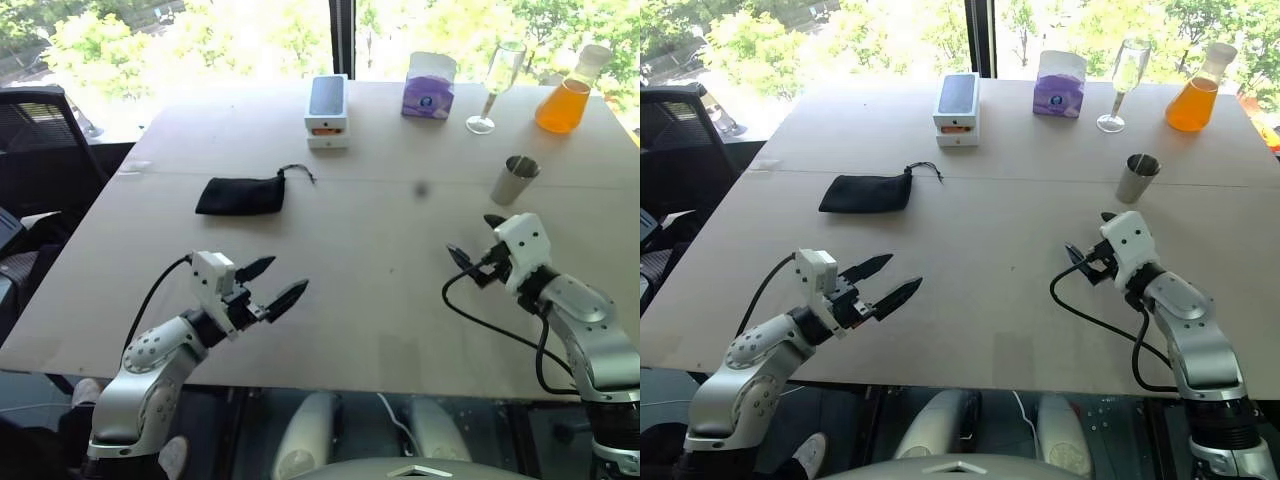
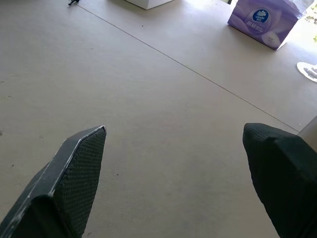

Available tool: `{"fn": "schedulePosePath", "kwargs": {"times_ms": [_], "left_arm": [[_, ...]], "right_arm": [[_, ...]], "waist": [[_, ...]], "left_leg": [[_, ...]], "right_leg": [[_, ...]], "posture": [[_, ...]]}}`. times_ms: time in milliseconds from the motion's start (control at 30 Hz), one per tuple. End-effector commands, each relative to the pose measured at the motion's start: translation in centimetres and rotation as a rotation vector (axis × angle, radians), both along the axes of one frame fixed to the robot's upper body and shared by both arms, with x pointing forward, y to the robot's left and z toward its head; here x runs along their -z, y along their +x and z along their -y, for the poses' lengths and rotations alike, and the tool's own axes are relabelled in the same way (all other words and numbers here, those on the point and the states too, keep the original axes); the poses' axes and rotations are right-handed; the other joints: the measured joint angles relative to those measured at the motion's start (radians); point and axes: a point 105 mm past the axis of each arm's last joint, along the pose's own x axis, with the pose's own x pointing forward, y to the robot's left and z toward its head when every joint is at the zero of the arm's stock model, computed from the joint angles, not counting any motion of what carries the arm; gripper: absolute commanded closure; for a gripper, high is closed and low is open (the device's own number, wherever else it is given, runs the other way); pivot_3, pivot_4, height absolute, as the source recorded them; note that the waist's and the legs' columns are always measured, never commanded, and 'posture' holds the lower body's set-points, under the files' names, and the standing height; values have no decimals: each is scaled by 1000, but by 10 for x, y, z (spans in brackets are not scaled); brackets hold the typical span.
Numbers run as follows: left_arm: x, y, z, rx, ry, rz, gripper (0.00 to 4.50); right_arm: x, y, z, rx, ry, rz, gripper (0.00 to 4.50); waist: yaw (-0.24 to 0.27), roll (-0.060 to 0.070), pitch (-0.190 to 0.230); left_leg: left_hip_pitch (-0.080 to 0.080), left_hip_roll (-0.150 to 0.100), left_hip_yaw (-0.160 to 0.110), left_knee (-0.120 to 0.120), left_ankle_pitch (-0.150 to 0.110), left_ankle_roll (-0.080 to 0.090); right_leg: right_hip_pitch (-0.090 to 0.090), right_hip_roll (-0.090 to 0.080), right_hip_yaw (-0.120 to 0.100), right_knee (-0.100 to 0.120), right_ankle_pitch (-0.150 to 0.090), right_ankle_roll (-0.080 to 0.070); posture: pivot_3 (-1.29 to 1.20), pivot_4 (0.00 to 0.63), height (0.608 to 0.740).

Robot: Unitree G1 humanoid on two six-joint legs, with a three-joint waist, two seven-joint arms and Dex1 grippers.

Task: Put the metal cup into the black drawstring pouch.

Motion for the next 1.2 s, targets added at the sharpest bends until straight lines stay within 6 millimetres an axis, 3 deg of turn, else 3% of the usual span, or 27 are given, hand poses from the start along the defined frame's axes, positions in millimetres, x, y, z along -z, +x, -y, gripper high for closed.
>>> {"fn": "schedulePosePath", "kwargs": {"times_ms": [33, 400, 567, 733, 933, 1200], "left_arm": [[-16, 0, 3, 17, 0, 62, 0], [-45, 30, 8, -76, -44, 116, 0], [-65, 60, 13, -288, 28, 161, 0], [-69, 90, 18, -499, 203, 81, 0], [-73, 119, 33, -668, 330, 23, 0], [-75, 153, 31, -930, 509, -42, 0]], "right_arm": [[-15, -1, 6, 13, 0, 70, 66], [-39, -4, -10, -76, 57, 178, 66], [-60, -24, -30, -270, 77, 247, 66], [-90, -32, -36, -339, 106, 344, 66], [-96, -42, -42, -412, 80, 335, 66], [-92, -47, -38, -382, 56, 327, 66]], "waist": [[0, 0, 0], [0, -1, 0], [3, -2, 1], [1, -5, 3], [4, -7, 4], [8, -9, 6]], "left_leg": [[0, 0, 0, 0, 0, 0], [0, -1, -1, 0, 0, 0], [-1, -2, -3, 0, 0, 0], [-2, -3, -6, 1, 0, 0], [-5, -5, -9, 2, 0, 0], [-8, -7, -11, 2, 2, -2]], "right_leg": [[0, 0, 0, 0, 0, 0], [1, 0, -4, 0, 0, 0], [2, 4, -5, 0, 0, 0], [2, 5, -7, 0, 1, 2], [0, 5, -9, 1, 1, 2], [-1, 3, -11, 0, 1, 2]], "posture": [[0, 150, 740], [0, 150, 740], [0, 150, 740], [0, 150, 740], [0, 150, 740], [0, 150, 740]]}}
